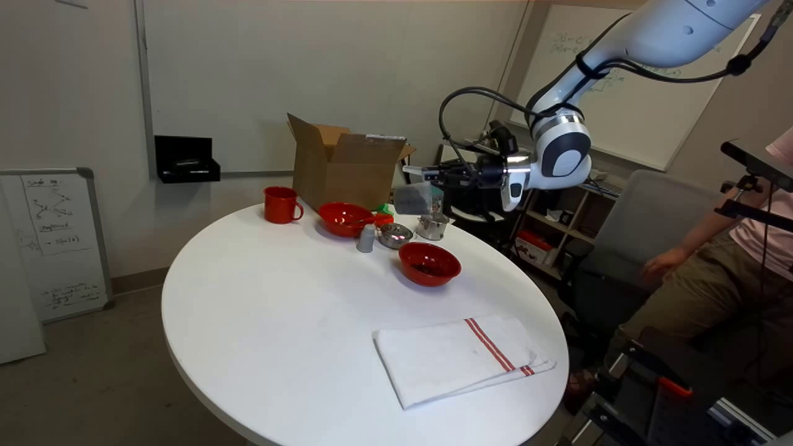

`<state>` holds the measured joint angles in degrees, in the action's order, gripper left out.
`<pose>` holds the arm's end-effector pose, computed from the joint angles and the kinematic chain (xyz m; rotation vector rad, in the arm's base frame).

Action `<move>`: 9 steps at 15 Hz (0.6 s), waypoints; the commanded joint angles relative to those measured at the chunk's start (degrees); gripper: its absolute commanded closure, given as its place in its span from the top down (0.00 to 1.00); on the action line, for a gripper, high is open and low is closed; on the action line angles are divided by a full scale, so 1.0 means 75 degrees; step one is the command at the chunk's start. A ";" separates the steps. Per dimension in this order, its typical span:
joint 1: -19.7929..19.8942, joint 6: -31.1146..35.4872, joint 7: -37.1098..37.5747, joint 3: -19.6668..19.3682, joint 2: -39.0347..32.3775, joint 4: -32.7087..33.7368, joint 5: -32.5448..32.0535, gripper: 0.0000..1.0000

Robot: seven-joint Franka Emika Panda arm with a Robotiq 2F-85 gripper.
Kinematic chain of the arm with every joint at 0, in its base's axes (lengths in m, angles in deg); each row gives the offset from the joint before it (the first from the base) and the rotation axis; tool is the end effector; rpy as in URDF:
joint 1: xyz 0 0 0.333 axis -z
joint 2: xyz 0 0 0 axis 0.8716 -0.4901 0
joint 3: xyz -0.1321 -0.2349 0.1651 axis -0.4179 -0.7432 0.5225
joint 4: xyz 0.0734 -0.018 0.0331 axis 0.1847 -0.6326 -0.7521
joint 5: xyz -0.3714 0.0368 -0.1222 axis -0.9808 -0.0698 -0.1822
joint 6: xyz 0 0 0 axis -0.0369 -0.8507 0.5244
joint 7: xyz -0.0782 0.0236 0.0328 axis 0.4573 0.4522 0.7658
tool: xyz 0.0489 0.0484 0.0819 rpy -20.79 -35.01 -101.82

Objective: Pick up the cup and pour its content in the red bowl.

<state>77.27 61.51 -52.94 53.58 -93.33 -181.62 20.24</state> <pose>0.5692 -0.1943 0.1650 -0.7891 1.7299 0.4470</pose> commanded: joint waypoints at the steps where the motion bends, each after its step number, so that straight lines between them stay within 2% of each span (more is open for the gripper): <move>1: 0.0020 -0.0310 -0.0216 -0.0068 0.0168 -0.0236 0.0242 0.07; 9: 0.0056 -0.0531 -0.0279 -0.0046 0.0167 -0.0267 0.0422 0.07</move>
<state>77.27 60.16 -52.97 53.38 -93.33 -181.99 20.97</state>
